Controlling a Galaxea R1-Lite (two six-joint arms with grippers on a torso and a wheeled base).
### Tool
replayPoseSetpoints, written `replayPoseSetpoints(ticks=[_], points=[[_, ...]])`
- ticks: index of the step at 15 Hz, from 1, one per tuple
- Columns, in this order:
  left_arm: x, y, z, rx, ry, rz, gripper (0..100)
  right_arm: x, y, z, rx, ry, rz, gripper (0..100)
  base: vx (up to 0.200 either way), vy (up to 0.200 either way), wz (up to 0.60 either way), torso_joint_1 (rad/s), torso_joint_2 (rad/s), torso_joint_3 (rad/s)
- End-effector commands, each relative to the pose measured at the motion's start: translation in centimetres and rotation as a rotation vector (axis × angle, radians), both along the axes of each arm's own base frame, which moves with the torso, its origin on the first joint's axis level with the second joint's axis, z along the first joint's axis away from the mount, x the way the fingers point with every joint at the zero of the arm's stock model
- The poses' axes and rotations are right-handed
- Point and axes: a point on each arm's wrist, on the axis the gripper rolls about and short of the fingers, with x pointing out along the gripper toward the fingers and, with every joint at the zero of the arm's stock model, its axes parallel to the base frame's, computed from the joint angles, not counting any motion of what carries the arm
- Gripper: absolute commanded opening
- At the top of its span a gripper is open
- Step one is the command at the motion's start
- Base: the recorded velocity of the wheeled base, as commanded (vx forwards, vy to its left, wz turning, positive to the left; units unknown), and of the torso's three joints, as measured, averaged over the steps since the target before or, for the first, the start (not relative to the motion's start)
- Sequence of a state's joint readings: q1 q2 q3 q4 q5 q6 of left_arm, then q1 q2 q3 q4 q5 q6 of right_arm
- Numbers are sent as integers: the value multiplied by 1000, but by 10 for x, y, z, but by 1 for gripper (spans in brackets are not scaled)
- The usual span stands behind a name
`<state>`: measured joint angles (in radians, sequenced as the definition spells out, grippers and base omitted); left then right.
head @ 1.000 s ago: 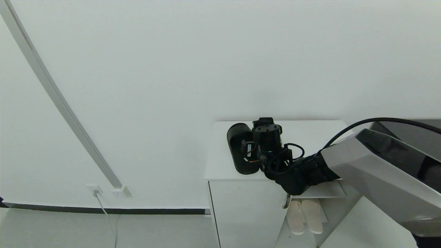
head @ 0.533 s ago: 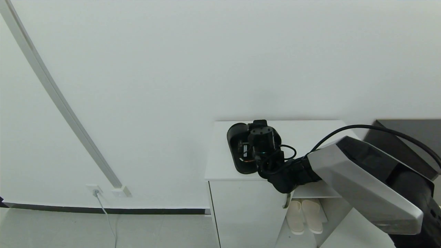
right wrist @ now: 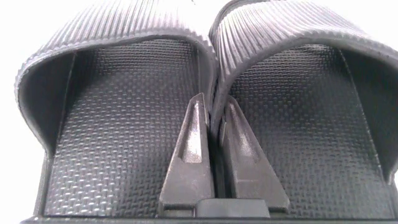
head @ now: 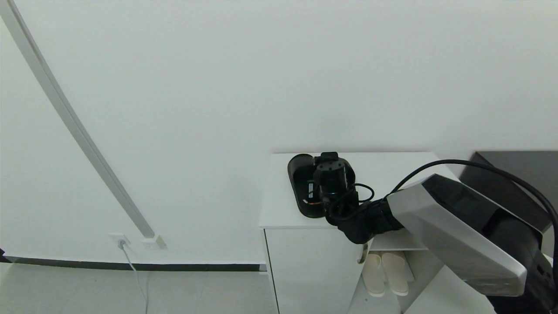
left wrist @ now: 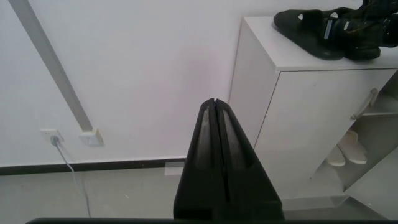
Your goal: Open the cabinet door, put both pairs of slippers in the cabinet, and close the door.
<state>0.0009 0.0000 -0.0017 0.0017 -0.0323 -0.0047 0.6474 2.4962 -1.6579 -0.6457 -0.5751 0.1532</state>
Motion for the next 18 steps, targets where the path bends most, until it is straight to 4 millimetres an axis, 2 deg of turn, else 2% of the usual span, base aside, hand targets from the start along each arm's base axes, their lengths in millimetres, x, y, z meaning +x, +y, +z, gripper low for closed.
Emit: replayPoseSetpoints(ticks=[1, 5, 7, 11, 14, 16, 18], points=[[0, 0, 0, -1, 0, 1, 0, 0, 0, 5, 7, -9, -2, 0, 0, 0, 0, 0, 0, 0], [0, 0, 0, -1, 2, 2, 0, -6, -4, 27, 30, -40, -3, 0, 0, 0, 0, 0, 0, 0], [0, 0, 0, -1, 0, 1, 0, -20, -11, 46, 34, -45, 3, 0, 0, 0, 0, 0, 0, 0], [0, 0, 0, -1, 2, 1, 0, -68, -30, 72, 26, -38, 105, 0, 0, 0, 0, 0, 0, 0], [0, 0, 0, -1, 2, 1, 0, -113, -55, 70, -16, -30, 241, 0, 0, 0, 0, 0, 0, 0], [0, 0, 0, 0, 2, 1, 0, -133, -65, 68, -38, -43, 303, 0, 0, 0, 0, 0, 0, 0], [0, 0, 0, 0, 2, 1, 0, -162, -77, 65, -54, -20, 400, 0, 0, 0, 0, 0, 0, 0]])
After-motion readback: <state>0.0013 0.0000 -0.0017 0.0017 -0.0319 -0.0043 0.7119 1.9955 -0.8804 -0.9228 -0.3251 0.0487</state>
